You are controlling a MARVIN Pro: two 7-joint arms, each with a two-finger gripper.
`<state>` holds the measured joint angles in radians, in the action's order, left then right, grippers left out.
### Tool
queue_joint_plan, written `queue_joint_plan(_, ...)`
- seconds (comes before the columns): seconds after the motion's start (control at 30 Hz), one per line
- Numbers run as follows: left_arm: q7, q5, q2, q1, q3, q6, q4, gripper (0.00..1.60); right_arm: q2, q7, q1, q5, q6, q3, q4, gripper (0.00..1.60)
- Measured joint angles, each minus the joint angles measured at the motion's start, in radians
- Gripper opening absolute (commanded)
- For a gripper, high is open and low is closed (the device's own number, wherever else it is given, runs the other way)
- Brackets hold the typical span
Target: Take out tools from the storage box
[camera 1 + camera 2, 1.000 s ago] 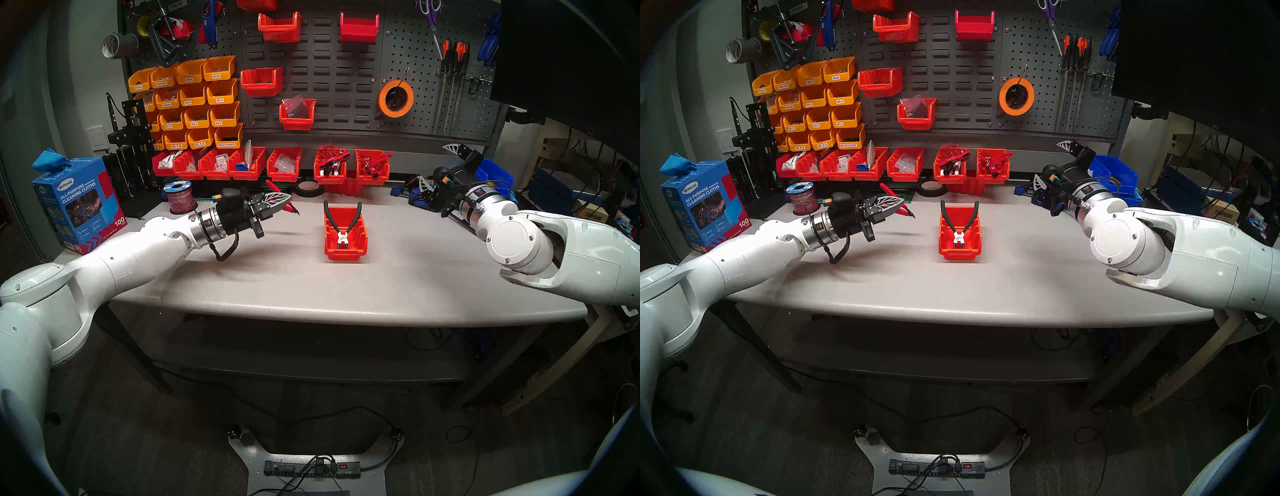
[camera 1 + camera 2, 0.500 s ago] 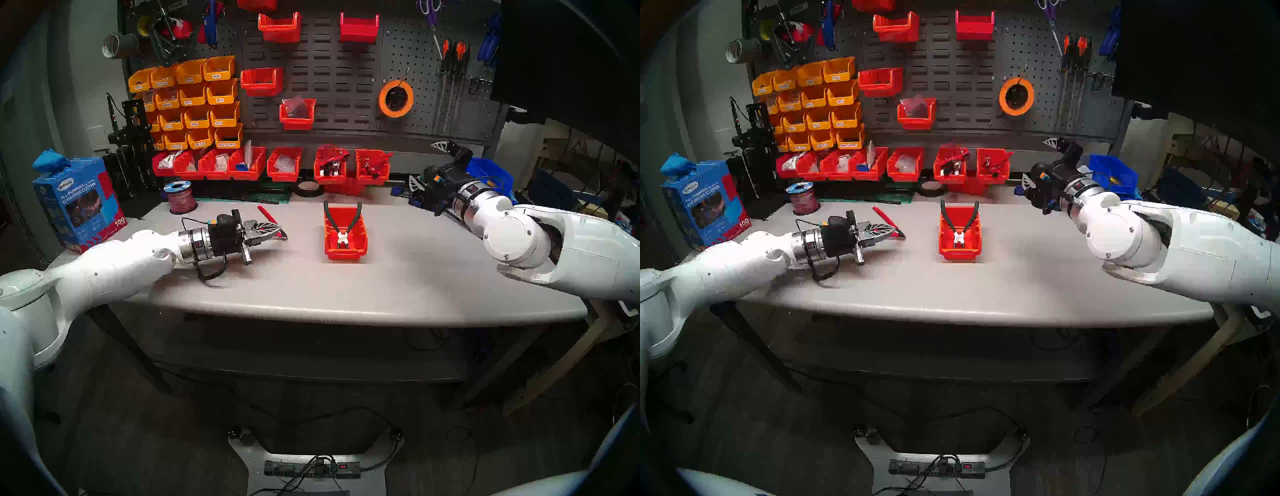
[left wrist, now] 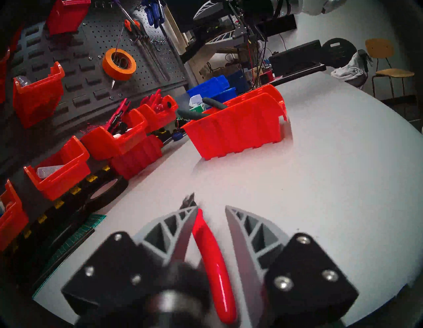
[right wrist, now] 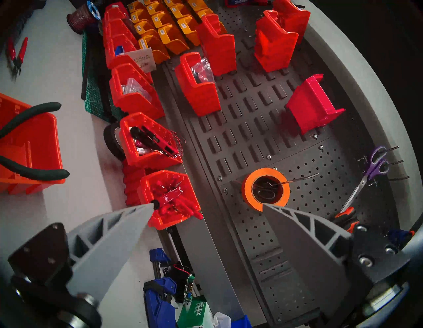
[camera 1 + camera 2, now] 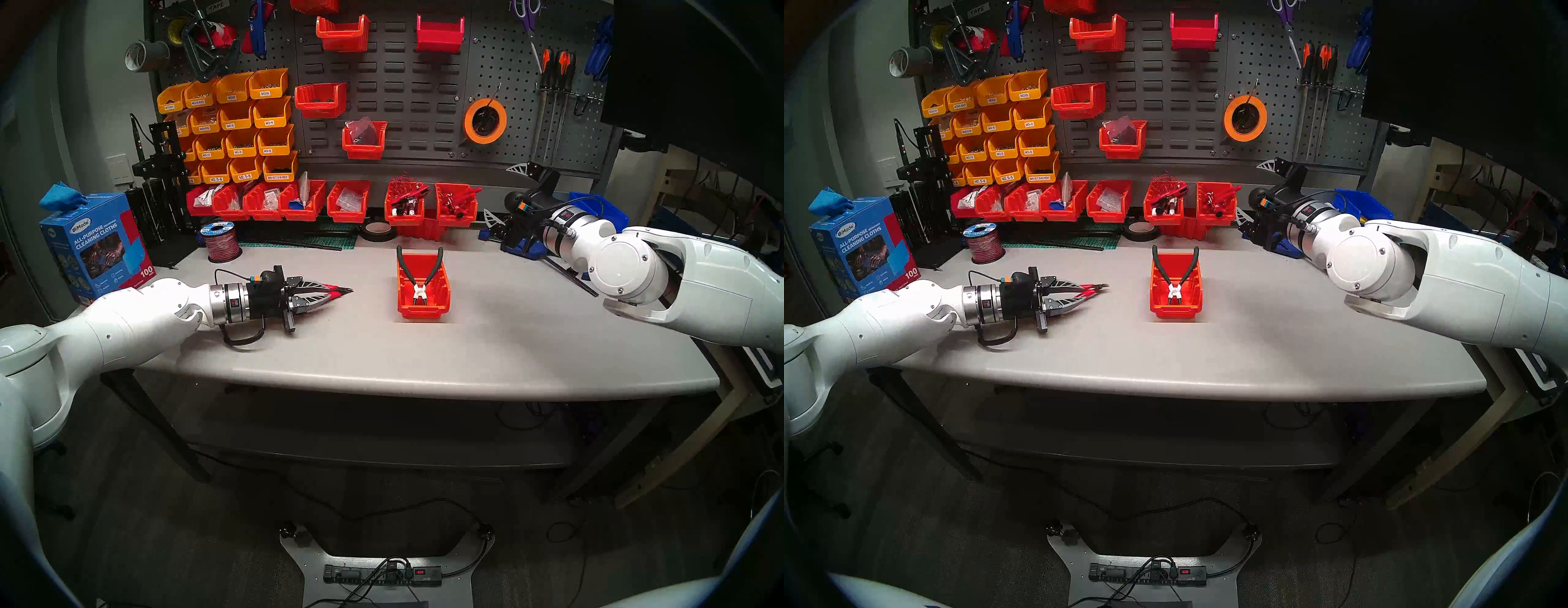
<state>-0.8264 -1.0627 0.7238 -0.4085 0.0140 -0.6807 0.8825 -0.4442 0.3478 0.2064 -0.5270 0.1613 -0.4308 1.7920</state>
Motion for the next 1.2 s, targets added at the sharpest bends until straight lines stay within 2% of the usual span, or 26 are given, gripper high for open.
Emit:
queue_joint_plan(0.3,0.021,-0.004,-0.009,0.001,-0.008,0.007,0.027,1.60,-0.117,-0.078,-0.021,-0.079,-0.053,0.045,-0.146,1.60)
queue_joint_plan(0.57,0.033,-0.040,-0.047,-0.015,-0.030,-0.029,0.099,1.60,-0.215,-0.131,-0.061,-0.139,-0.079,0.054,-0.238,1.60)
queue_joint_plan(0.83,0.045,-0.095,-0.107,-0.035,-0.060,-0.091,0.237,1.60,-0.284,-0.175,-0.090,-0.180,-0.088,0.053,-0.276,1.60)
queue_joint_plan(1.07,0.062,-0.118,-0.156,-0.049,-0.073,-0.122,0.335,1.60,-0.310,-0.209,-0.098,-0.206,-0.080,0.051,-0.285,1.60)
queue_joint_plan(1.2,0.081,-0.123,-0.179,-0.056,-0.074,-0.133,0.367,1.60,-0.310,-0.222,-0.097,-0.240,-0.037,0.052,-0.265,1.60)
